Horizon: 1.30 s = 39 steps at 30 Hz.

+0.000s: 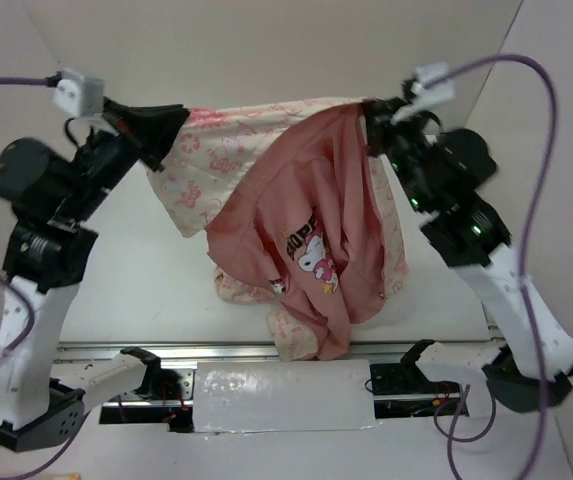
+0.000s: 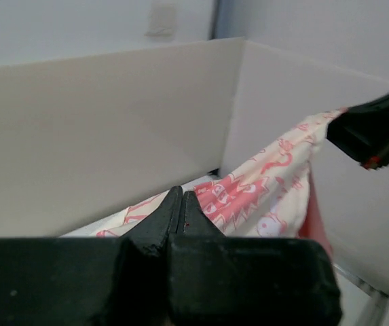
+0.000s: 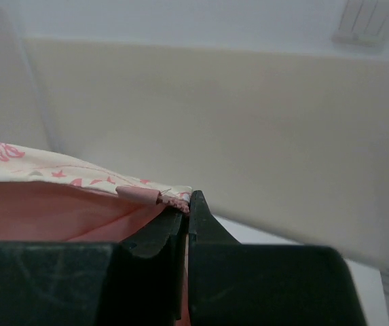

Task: Zip up the jacket

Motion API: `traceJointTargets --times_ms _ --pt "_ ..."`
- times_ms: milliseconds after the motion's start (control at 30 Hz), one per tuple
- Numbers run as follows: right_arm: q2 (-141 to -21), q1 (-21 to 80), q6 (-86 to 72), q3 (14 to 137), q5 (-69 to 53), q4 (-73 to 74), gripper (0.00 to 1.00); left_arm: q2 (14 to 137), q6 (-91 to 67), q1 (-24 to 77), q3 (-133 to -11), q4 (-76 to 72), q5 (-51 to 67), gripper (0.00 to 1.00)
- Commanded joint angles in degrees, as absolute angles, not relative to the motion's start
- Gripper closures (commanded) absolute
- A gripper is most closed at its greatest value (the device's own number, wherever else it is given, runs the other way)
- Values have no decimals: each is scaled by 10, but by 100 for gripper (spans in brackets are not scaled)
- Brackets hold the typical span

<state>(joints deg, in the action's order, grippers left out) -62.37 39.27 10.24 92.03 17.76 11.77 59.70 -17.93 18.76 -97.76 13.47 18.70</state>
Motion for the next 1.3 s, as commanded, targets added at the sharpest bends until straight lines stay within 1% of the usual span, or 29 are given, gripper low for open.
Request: traceJointTargets --times_ms 0,33,100,133,167,200,233,267,300,333,367,400,433,467,500,567,600,667,700,733,767,800,833,867,933,1033,1100,1167,1267 --pt "-755 337 82 973 216 170 100 676 -153 160 -933 96 3 100" --pt "-831 321 70 992 201 178 99 728 -157 148 -933 100 3 100" --pt "-909 316 50 1057 194 215 95 787 -184 90 -944 125 4 100" --pt "-985 316 42 1076 207 221 94 854 -198 48 -967 137 18 100" --pt "-1019 320 36 1094 214 228 93 888 -211 32 -983 165 24 100" --pt "-1086 323 35 1132 216 239 90 957 -225 19 -1024 183 24 100" --pt "-1119 323 30 1153 221 245 88 989 -233 11 -1046 201 5 100" --pt "-1144 325 24 1171 229 252 82 1017 -238 3 -1072 216 3 100" --pt "-1168 326 17 1210 245 269 79 1046 -235 2 -1097 239 3 100" --pt "-1196 326 2 1225 269 284 73 1098 -234 2 -1156 254 4 90" --pt "-1198 328 -32 1230 294 295 47 1119 -236 -19 -1191 275 10 54" --pt "-1189 326 -42 1190 297 285 1 1138 -243 -23 -1217 306 22 33" --pt "-1146 324 -52 1146 295 260 0 1158 -241 -26 -1252 316 36 1" --pt "-1118 323 -63 1103 281 216 0 1160 -250 -28 -1255 323 51 1" --pt "-1059 317 -87 1014 251 194 0 1144 -250 -27 -1228 316 59 1" --pt "-998 308 -114 934 216 152 0 1109 -250 -25 -1165 282 89 1" --pt "-946 295 -128 865 173 145 0 1067 -250 -23 -1091 245 105 1" --pt "-902 280 -174 775 129 130 0 1026 -248 -18 -1018 215 142 1" --pt "-865 271 -184 751 89 128 0 985 -249 -14 -950 207 185 1" --pt "-849 267 -205 726 84 127 0 965 -251 -5 -916 197 202 1" --pt "-816 266 -214 676 92 129 0 923 -264 12 -838 183 219 1" --pt "-802 264 -234 632 103 131 0 903 -267 31 -796 141 229 1" --pt "-766 265 -243 606 113 127 0 882 -267 41 -758 118 243 1" --pt "-750 265 -251 585 121 123 0 844 -272 51 -691 99 259 1" --pt "-699 264 -283 526 133 117 0 797 -284 76 -617 75 270 1" --pt "-639 264 -305 463 134 115 0 752 -315 103 -539 84 222 1" --pt "-612 264 -315 432 140 110 0 715 -350 110 -508 111 172 1" --pt "-608 263 -331 425 146 114 0 688 -365 110 -474 128 150 1" --pt "-635 259 -353 438 162 144 0 678 -385 108 -441 142 122 1"
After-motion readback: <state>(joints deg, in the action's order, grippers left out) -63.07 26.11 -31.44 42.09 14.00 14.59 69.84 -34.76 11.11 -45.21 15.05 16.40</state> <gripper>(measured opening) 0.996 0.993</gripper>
